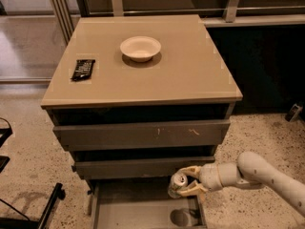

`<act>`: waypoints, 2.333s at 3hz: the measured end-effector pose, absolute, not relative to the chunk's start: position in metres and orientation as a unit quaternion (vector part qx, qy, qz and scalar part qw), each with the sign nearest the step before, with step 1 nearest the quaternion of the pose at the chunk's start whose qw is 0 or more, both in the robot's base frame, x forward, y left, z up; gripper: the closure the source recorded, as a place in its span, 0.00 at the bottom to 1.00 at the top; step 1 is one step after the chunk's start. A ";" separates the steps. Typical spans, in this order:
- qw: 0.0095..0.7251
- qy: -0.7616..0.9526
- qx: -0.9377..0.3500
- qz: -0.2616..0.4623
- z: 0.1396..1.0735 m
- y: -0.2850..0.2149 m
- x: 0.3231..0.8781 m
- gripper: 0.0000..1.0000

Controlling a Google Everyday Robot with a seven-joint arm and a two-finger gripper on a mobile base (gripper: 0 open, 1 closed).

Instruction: Pick 7up can from bottom drawer and place on counter

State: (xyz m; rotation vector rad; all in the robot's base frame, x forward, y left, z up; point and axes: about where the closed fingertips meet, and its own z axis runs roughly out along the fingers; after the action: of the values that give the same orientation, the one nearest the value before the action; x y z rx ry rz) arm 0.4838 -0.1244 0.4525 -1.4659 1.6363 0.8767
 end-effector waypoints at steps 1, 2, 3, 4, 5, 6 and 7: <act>0.385 0.654 -0.553 0.344 0.540 -0.134 0.486 1.00; 0.393 0.655 -0.548 0.340 0.656 -0.139 0.482 1.00; 0.399 0.650 -0.559 0.326 0.749 -0.144 0.480 1.00; 0.399 0.647 -0.565 0.321 0.770 -0.144 0.479 1.00; 0.399 0.649 -0.562 0.322 0.776 -0.144 0.480 1.00; 0.403 0.650 -0.559 0.321 0.814 -0.146 0.481 1.00; 0.407 0.644 -0.565 0.317 0.918 -0.143 0.485 1.00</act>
Offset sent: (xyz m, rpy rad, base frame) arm 0.0019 -0.0325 0.3872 -0.0211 -0.0731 -0.0883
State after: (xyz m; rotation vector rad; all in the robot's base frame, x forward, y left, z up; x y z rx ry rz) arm 0.4846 -0.1432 0.9184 -1.4239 1.6245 0.7982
